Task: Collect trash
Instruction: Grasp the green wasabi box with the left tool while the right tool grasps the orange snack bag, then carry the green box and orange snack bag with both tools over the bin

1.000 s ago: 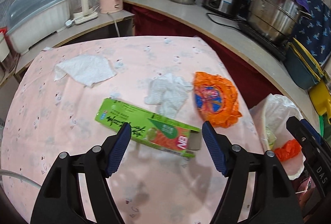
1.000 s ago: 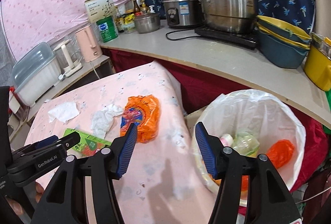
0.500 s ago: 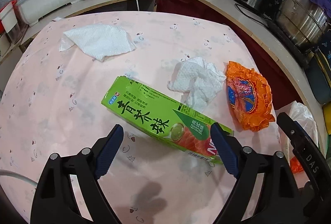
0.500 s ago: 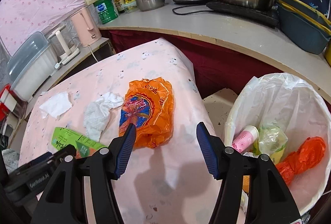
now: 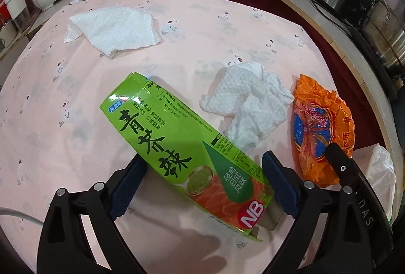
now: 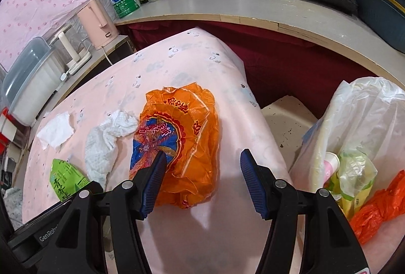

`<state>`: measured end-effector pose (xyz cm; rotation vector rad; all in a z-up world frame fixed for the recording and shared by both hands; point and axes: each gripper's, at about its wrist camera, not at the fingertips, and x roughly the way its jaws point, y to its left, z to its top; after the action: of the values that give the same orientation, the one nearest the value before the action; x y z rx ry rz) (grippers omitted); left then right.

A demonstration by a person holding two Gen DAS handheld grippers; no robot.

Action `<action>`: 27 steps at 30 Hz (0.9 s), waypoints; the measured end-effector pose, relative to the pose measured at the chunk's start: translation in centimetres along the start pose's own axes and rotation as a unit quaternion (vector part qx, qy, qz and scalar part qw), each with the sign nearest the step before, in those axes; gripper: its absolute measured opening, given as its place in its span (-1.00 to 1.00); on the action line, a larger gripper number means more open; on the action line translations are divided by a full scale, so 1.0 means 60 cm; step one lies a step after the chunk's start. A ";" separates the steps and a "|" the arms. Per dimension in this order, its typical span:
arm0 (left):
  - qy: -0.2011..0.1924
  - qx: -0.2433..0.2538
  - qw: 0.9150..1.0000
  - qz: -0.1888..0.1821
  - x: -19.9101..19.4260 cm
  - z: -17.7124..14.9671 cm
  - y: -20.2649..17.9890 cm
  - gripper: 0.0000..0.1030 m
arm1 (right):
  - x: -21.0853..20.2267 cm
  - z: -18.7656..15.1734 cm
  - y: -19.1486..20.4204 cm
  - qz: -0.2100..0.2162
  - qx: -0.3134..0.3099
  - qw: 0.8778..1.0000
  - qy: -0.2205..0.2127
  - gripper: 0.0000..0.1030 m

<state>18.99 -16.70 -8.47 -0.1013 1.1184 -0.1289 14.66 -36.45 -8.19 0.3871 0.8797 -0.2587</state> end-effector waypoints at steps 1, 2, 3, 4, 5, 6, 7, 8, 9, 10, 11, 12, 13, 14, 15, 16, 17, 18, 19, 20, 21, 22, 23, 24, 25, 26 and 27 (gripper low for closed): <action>-0.001 0.003 1.000 0.006 0.002 0.000 -0.003 0.72 | 0.002 -0.001 0.003 -0.001 -0.004 1.000 -0.001 0.15; -0.003 0.006 1.000 0.010 0.003 0.000 -0.005 0.71 | 0.002 -0.002 0.004 -0.003 -0.007 1.000 -0.002 0.10; -0.004 0.008 1.000 0.013 0.003 -0.001 -0.006 0.70 | 0.002 -0.003 0.005 -0.003 -0.010 1.000 -0.002 -0.06; -0.006 0.011 1.000 0.014 0.002 -0.001 -0.007 0.65 | 0.002 -0.003 0.006 0.001 -0.011 1.000 -0.001 -0.29; -0.009 0.015 1.000 0.017 0.000 -0.002 -0.008 0.60 | 0.002 -0.004 0.007 0.005 -0.010 1.000 0.002 -0.35; -0.011 0.019 1.000 0.015 -0.002 -0.003 -0.009 0.48 | 0.001 -0.005 0.007 0.006 -0.010 1.000 0.002 -0.38; -0.012 0.023 1.000 0.012 -0.004 -0.003 -0.010 0.34 | -0.002 -0.007 0.007 0.007 -0.010 1.000 0.001 -0.47; -0.011 0.025 1.000 0.009 -0.006 -0.003 -0.010 0.26 | -0.005 -0.009 0.007 0.007 -0.010 1.000 0.000 -0.55; -0.010 0.026 1.000 0.004 -0.009 -0.004 -0.010 0.13 | -0.007 -0.010 0.006 0.008 -0.008 1.000 -0.001 -0.57; -0.009 0.028 1.000 0.001 -0.012 -0.004 -0.009 0.06 | -0.012 -0.013 0.005 0.010 -0.007 1.000 -0.002 -0.59; -0.008 0.027 1.000 -0.001 -0.014 -0.006 -0.009 0.02 | -0.016 -0.015 0.004 0.010 -0.006 1.000 -0.003 -0.59; -0.007 0.028 1.000 -0.003 -0.015 -0.007 -0.009 -0.06 | -0.021 -0.017 0.004 0.010 -0.006 1.000 -0.004 -0.60; -0.006 0.030 1.000 -0.004 -0.018 -0.009 -0.008 -0.27 | -0.027 -0.020 0.003 0.009 -0.006 1.000 -0.007 -0.61; -0.006 0.033 0.999 -0.004 -0.021 -0.012 -0.008 -0.47 | -0.034 -0.022 0.002 0.008 -0.006 1.000 -0.010 -0.61; -0.005 0.037 0.999 -0.001 -0.024 -0.016 -0.008 -0.66 | -0.040 -0.023 0.002 0.008 -0.006 1.000 -0.012 -0.61; -0.005 0.041 0.999 -0.003 -0.028 -0.019 -0.008 -0.66 | -0.048 -0.025 0.000 0.008 -0.006 1.000 -0.016 -0.61; -0.005 0.043 0.999 -0.004 -0.032 -0.022 -0.008 -0.67 | -0.057 -0.026 -0.001 0.008 -0.005 1.000 -0.020 -0.61; -0.007 0.045 0.999 -0.004 -0.038 -0.026 -0.008 -0.67 | -0.064 -0.026 -0.001 0.008 -0.004 1.000 -0.024 -0.62; -0.011 0.047 0.999 -0.004 -0.045 -0.029 -0.008 -0.67 | -0.073 -0.026 -0.002 0.008 -0.003 1.000 -0.028 -0.62; -0.015 0.050 0.999 -0.004 -0.051 -0.032 -0.009 -0.67 | -0.083 -0.026 -0.002 0.009 -0.003 0.999 -0.033 -0.62; -0.018 0.053 0.998 -0.005 -0.060 -0.035 -0.010 -0.67 | -0.093 -0.026 -0.003 0.008 -0.004 0.999 -0.038 -0.62; -0.022 0.055 0.998 -0.006 -0.068 -0.037 -0.011 -0.67 | -0.102 -0.026 -0.003 0.008 -0.005 0.999 -0.042 -0.62; -0.026 0.057 0.998 -0.007 -0.075 -0.039 -0.014 -0.67 | -0.113 -0.027 -0.002 0.007 -0.006 0.999 -0.048 -0.62; -0.030 0.061 0.998 -0.009 -0.085 -0.042 -0.017 -0.67 | -0.122 -0.027 -0.005 0.006 -0.006 0.999 -0.052 -0.62; -0.033 0.065 0.997 -0.011 -0.093 -0.044 -0.020 -0.67 | -0.133 -0.028 -0.005 0.006 -0.006 0.998 -0.058 -0.62; -0.037 0.068 0.997 -0.012 -0.102 -0.046 -0.024 -0.67 | -0.143 -0.028 -0.007 0.006 -0.006 0.998 -0.062 -0.62; -0.044 0.071 0.996 -0.013 -0.113 -0.048 -0.028 -0.67 | -0.151 -0.028 -0.009 0.007 -0.005 0.998 -0.065 -0.62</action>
<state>13.38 -17.37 -3.46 0.0060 1.0179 -0.2253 7.76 -35.65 -2.14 0.3625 0.7494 -0.2642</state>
